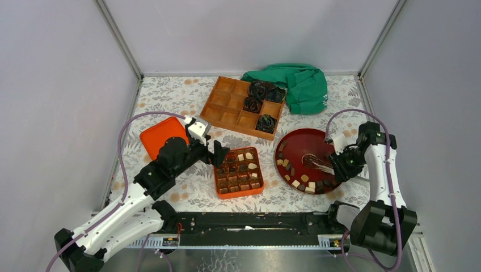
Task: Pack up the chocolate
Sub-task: Pick up the fake chocolate from the plate.
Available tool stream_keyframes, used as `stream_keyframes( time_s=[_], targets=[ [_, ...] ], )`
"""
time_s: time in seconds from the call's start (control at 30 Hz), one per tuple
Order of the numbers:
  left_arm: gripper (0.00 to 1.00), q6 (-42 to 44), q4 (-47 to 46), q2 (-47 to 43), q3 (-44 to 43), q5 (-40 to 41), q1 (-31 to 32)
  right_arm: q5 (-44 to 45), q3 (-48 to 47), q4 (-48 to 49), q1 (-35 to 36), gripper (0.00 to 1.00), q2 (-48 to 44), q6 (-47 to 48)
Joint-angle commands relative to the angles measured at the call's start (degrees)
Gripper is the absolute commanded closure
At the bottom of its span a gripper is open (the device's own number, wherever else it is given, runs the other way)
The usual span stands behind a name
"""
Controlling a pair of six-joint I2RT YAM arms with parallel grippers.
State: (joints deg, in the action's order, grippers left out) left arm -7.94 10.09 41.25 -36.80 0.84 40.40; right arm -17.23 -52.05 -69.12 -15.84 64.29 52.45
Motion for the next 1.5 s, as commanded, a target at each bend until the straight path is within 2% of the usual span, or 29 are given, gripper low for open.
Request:
stream_keyframes(
  time_s=[0.0, 0.23, 0.47, 0.6, 0.7, 0.8, 0.87, 0.97, 1.07, 1.17, 1.27, 1.3, 1.47],
  targets=[
    [0.01, 0.56, -2.51, -0.16, 0.45, -0.58, -0.34, -1.40, 0.19, 0.30, 0.71, 0.60, 0.39, -1.19],
    [0.01, 0.56, -2.45, 0.03, 0.54, -0.58, -0.32, -0.76, 0.33, 1.45, 1.41, 0.62, 1.62, -2.09],
    [0.01, 0.58, -2.37, 0.39, 0.54, -0.58, -0.32, -0.42, -0.27, 2.75, 1.81, 0.58, 2.46, -3.26],
    [0.01, 0.57, -2.41, 0.45, 0.52, -0.58, -0.34, -0.41, -0.79, 2.87, 2.40, 0.60, 3.19, -3.66],
    [0.01, 0.38, -2.49, 0.63, 0.65, -0.58, -0.36, -1.06, -1.67, 2.36, 2.56, 0.71, 2.77, -3.58],
    [0.01, -0.40, -2.68, 0.99, 0.74, -0.58, -0.35, -3.20, -3.46, 1.15, 2.56, 0.88, 1.92, -3.58],
    [0.01, -1.98, -2.99, 1.55, 1.07, -0.58, -0.32, -5.14, -4.76, 0.61, 2.56, 0.93, 1.00, -3.58],
    [0.02, -8.50, -0.71, 3.93, -0.27, -0.53, -0.34, -8.07, -6.44, 0.09, 2.56, 0.95, -0.25, -3.30],
    [0.05, -17.11, 7.36, 7.46, -3.57, 1.27, -0.32, -11.36, -7.33, 0.10, 2.56, 0.96, -1.37, -2.69],
    [0.14, -26.76, 13.25, 9.46, -5.04, 1.74, -0.32, -16.36, -7.10, 1.24, 2.56, 0.96, -3.15, -2.65],
    [0.31, -35.10, 13.99, 8.44, -2.57, 1.52, -0.32, -21.32, -5.49, 4.07, 2.56, 0.97, -5.66, -3.20],
    [0.34, -37.24, 13.96, 7.78, -1.60, 2.35, -0.25, -22.15, -4.82, 5.52, 2.56, 0.97, -6.42, -3.84],
    [0.40, -43.35, 17.45, 8.12, 0.40, 12.30, -0.18, -26.36, -1.93, 9.02, 2.56, 0.97, -6.69, -4.30]
  ],
)
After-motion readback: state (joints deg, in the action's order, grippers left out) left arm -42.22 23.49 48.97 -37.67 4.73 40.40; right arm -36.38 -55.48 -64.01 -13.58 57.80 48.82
